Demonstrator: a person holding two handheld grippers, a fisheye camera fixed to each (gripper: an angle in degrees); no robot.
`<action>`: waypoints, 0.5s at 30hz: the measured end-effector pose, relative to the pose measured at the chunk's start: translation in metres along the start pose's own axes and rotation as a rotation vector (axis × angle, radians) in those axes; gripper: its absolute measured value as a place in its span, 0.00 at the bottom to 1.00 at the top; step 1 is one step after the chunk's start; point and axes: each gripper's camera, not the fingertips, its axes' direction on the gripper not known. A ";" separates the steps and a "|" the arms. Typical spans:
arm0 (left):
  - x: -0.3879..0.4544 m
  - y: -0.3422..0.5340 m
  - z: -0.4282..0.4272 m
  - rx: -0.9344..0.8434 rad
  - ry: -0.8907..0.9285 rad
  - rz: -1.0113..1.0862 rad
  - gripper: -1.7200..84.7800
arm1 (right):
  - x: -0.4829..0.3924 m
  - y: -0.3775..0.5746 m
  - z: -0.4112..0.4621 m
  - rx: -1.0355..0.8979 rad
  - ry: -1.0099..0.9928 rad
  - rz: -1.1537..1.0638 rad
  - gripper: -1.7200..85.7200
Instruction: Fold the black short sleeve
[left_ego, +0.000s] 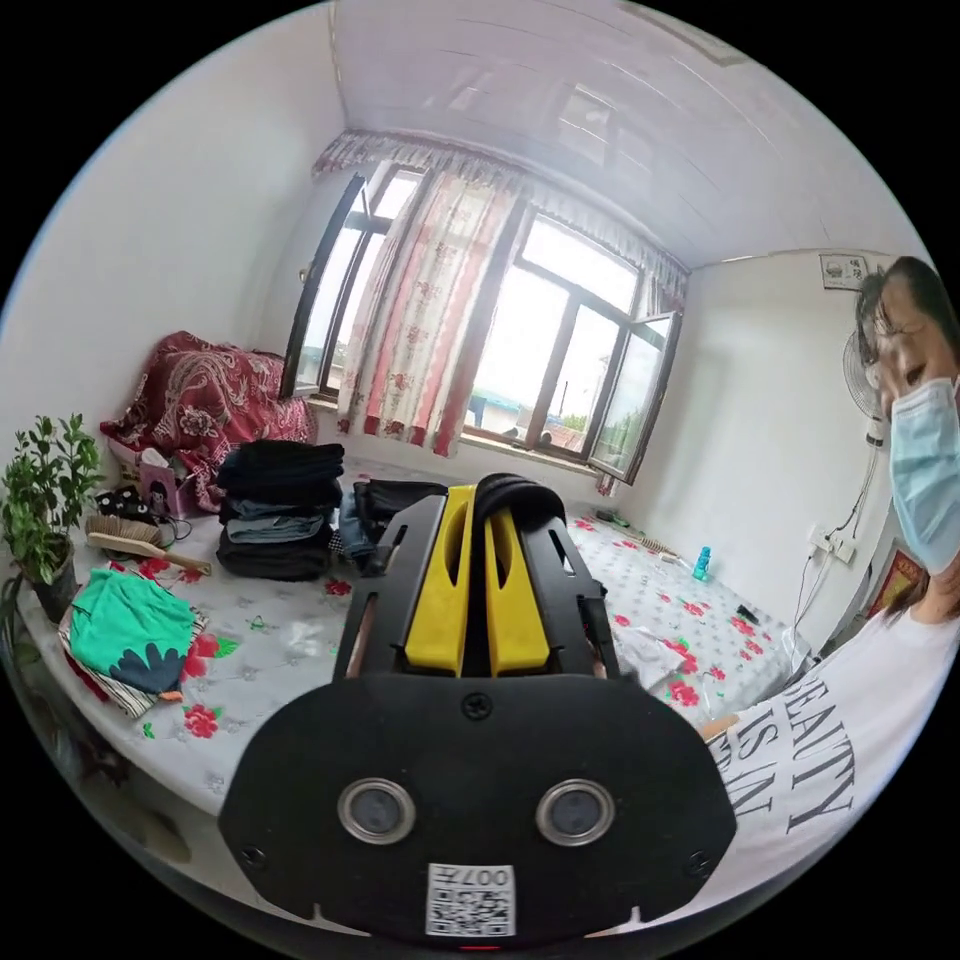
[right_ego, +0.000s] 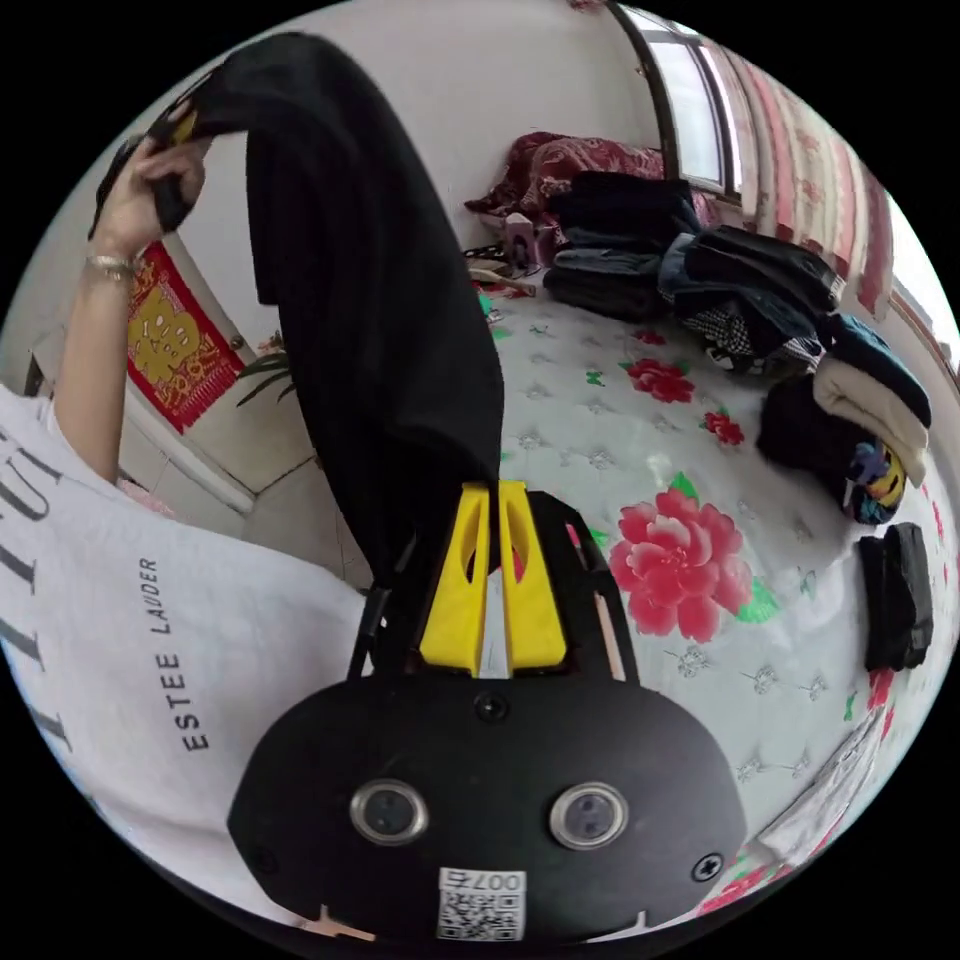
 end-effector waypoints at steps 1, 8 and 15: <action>-0.011 0.000 -0.001 -0.030 -0.041 0.029 0.01 | 0.008 0.000 -0.029 0.074 0.014 0.048 0.03; -0.093 -0.008 0.040 -0.187 -0.116 0.074 0.01 | -0.014 -0.051 -0.161 0.268 0.321 -0.051 0.02; -0.216 -0.034 0.250 -0.431 -0.205 -0.155 0.11 | 0.085 -0.157 -0.077 0.018 0.683 0.250 0.03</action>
